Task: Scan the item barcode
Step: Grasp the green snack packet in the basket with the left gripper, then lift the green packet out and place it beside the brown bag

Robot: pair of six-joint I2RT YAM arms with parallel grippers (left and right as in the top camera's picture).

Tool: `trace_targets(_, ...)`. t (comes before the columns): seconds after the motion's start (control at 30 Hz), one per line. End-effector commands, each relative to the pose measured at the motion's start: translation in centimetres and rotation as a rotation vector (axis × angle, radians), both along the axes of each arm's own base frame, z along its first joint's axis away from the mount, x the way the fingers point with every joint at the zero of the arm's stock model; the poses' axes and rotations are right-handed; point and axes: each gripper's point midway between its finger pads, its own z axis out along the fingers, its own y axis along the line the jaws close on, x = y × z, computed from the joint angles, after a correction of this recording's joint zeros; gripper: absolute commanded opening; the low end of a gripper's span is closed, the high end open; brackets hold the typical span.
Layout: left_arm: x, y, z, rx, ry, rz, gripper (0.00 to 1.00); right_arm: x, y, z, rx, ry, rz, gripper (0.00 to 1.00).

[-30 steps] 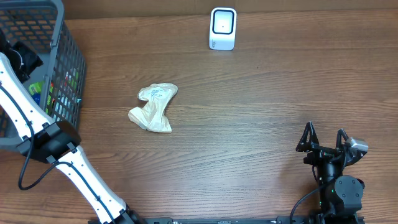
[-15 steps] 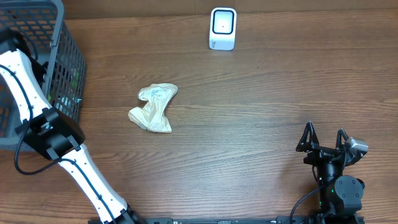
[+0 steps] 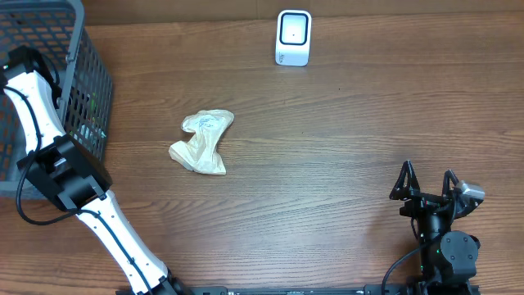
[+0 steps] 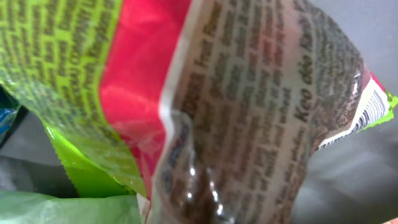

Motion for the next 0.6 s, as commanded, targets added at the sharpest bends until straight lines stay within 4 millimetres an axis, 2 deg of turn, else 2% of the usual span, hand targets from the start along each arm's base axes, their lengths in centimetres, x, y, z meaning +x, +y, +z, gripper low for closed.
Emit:
trace_targets(0.0,-0.3,-0.1,0.5,0.01,0.024,0.013,0.04,-0.1,-0.1,0.3,-0.004,-0.013,-0.007,1.0)
trace_targets(0.13,0.4,0.3,4.6,0.048,-0.039,0.012,0.04,-0.1,-0.1,0.3,-0.004,-0.013,-0.007,1.0)
trace_targets(0.37,0.8,0.4,14.6,0.167,-0.225,-0.023,0.04,-0.1,-0.1,0.3,-0.004,-0.013,-0.007,1.0)
trace_targets(0.43,1.5,-0.3,17.6,0.183,-0.324,-0.107,0.04,-0.1,-0.1,0.3,-0.004,-0.013,-0.007,1.0)
trace_targets(0.57,0.6,-1.3,22.4,0.226,-0.409,-0.096,0.04,-0.1,-0.1,0.3,-0.004,-0.013,-0.007,1.0)
